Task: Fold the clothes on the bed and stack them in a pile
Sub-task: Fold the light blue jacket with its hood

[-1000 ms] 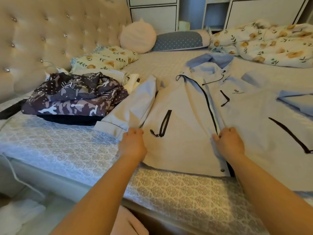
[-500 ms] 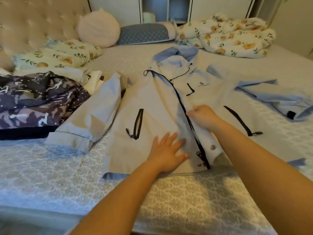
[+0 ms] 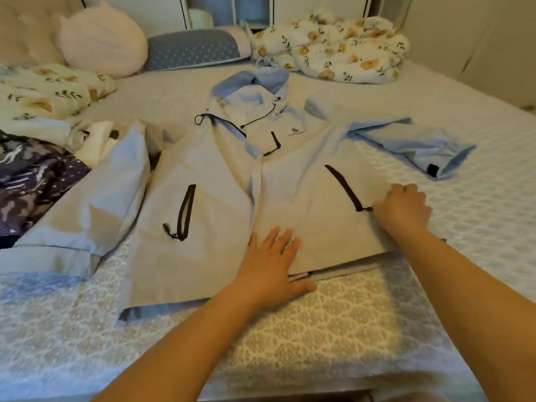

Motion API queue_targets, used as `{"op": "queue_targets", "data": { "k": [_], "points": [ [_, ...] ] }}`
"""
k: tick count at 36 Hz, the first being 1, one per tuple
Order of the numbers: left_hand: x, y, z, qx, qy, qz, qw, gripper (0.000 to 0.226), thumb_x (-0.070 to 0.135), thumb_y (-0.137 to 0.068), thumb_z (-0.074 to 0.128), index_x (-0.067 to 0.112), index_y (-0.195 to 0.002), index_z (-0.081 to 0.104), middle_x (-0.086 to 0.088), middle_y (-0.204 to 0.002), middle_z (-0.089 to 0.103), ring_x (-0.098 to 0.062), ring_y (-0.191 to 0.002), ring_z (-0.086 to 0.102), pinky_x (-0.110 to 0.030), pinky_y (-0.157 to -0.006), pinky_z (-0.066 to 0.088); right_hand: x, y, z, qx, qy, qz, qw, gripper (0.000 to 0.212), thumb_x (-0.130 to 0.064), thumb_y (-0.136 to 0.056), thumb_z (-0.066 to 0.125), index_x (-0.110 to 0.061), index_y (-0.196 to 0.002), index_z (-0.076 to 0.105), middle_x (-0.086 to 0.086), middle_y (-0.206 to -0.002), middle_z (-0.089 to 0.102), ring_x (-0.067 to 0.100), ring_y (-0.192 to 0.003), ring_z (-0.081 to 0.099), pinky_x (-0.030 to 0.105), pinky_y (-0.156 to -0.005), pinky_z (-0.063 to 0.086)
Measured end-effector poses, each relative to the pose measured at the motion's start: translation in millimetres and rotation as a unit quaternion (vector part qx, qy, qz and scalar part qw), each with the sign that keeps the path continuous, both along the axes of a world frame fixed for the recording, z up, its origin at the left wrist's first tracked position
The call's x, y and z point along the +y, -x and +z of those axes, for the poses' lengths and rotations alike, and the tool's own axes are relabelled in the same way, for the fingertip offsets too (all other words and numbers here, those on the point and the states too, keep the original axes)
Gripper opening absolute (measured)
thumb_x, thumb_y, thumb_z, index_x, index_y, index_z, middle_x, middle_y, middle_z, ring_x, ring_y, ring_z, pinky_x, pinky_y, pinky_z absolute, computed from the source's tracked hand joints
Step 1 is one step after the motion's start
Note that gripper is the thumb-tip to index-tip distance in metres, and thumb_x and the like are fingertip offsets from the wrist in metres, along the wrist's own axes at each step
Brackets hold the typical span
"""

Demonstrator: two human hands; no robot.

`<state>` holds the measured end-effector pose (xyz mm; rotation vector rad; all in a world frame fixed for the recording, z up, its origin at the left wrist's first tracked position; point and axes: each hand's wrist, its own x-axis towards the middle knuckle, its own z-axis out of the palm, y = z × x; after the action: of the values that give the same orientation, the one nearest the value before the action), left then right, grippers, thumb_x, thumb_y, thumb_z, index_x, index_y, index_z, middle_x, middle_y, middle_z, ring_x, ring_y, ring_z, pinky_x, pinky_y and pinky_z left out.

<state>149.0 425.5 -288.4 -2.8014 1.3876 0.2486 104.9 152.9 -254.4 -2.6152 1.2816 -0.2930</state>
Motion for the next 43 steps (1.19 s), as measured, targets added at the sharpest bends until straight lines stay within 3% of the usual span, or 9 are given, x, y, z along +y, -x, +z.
{"op": "queue_targets", "data": {
  "k": [4,10,15,23,28,30,33,38,43],
  "points": [
    [-10.6,2.4,4.1,-0.006,-0.017,0.01,1.0,0.086,0.074,-0.087,0.026,0.025,-0.153,0.001,0.003,-0.161,-0.007,-0.023,-0.147,-0.008,-0.054,-0.115,0.005,-38.7,32.5,-9.2,0.023,-0.117,-0.081,0.99,0.065,-0.047,-0.09,0.051,-0.001,-0.136,0.041,0.022,-0.14,0.038,0.041,-0.123,0.041,0.047,-0.099,0.037],
    [-17.9,9.1,21.7,-0.005,-0.061,0.009,0.998,0.066,0.035,-0.099,0.043,0.021,-0.152,0.007,-0.002,-0.16,0.008,-0.034,-0.144,0.01,-0.056,-0.106,0.033,-33.4,38.1,-6.8,-0.029,-0.169,-0.054,0.984,0.036,-0.031,-0.096,0.047,0.001,-0.103,0.06,0.024,-0.108,0.061,0.028,-0.067,0.049,0.032,-0.059,0.039],
    [-7.7,12.0,34.0,-0.047,-0.068,0.008,0.997,0.061,0.008,-0.096,0.044,0.017,-0.15,0.018,-0.009,-0.15,0.028,-0.033,-0.13,0.035,-0.049,-0.095,0.045,-23.6,62.9,-2.5,0.02,-0.138,-0.055,0.989,0.037,-0.035,-0.098,0.044,-0.003,-0.107,0.062,0.015,-0.1,0.06,0.024,-0.07,0.046,0.033,-0.067,0.039],
    [14.5,50.4,55.0,-0.059,-0.134,-0.036,0.989,0.051,0.009,-0.097,0.045,0.018,-0.145,0.03,-0.011,-0.138,0.043,-0.032,-0.116,0.051,-0.044,-0.085,0.049,-6.1,127.2,10.2,0.136,-0.16,0.007,0.978,0.044,-0.034,-0.101,0.039,0.003,-0.117,0.057,0.02,-0.12,0.059,0.032,-0.099,0.058,0.031,-0.074,0.042],
    [27.9,78.1,75.8,-0.005,-0.238,-0.087,0.967,0.045,0.037,-0.099,0.046,0.017,-0.138,0.039,-0.01,-0.124,0.054,-0.029,-0.107,0.055,-0.04,-0.083,0.048,1.6,164.1,37.3,0.228,-0.271,0.012,0.935,0.033,-0.028,-0.098,0.049,-0.007,-0.073,0.051,0.008,-0.061,0.052,0.018,-0.048,0.046,0.018,-0.041,0.038],
    [29.0,80.4,88.3,0.072,-0.272,-0.063,0.958,0.069,0.065,-0.09,0.043,0.019,-0.141,0.038,-0.008,-0.134,0.05,-0.029,-0.118,0.05,-0.043,-0.096,0.043,7.0,168.9,47.4,0.313,-0.227,0.024,0.922,0.031,-0.032,-0.098,0.05,-0.007,-0.08,0.055,0.006,-0.07,0.054,0.016,-0.053,0.05,0.018,-0.043,0.043],
    [18.1,72.0,101.7,0.105,-0.223,-0.013,0.969,0.088,0.078,-0.081,0.037,0.023,-0.148,0.03,-0.005,-0.15,0.038,-0.027,-0.134,0.037,-0.039,-0.105,0.032,19.8,159.5,57.8,0.398,-0.073,0.049,0.913,0.023,-0.035,-0.093,0.057,-0.014,-0.097,0.062,0.001,-0.084,0.058,0.018,-0.079,0.059,0.028,-0.08,0.051],
    [-11.3,36.2,99.0,0.022,0.028,0.094,0.995,0.051,0.042,-0.096,0.049,0.024,-0.143,0.04,-0.005,-0.145,0.042,-0.027,-0.13,0.041,-0.036,-0.1,0.038,38.3,113.3,54.0,0.295,0.106,0.081,0.946,0.026,-0.033,-0.093,0.05,-0.017,-0.112,0.059,0.001,-0.089,0.05,0.023,-0.087,0.051,0.031,-0.074,0.038],
    [-37.0,-15.1,82.3,-0.097,0.001,0.152,0.984,0.036,0.01,-0.093,0.048,0.011,-0.128,0.054,-0.013,-0.13,0.041,-0.031,-0.117,0.042,-0.033,-0.085,0.038,43.9,50.5,47.0,0.236,0.108,0.141,0.956,0.03,-0.033,-0.096,0.047,-0.012,-0.114,0.058,0.008,-0.11,0.055,0.028,-0.1,0.054,0.032,-0.074,0.039]
  ]
}}
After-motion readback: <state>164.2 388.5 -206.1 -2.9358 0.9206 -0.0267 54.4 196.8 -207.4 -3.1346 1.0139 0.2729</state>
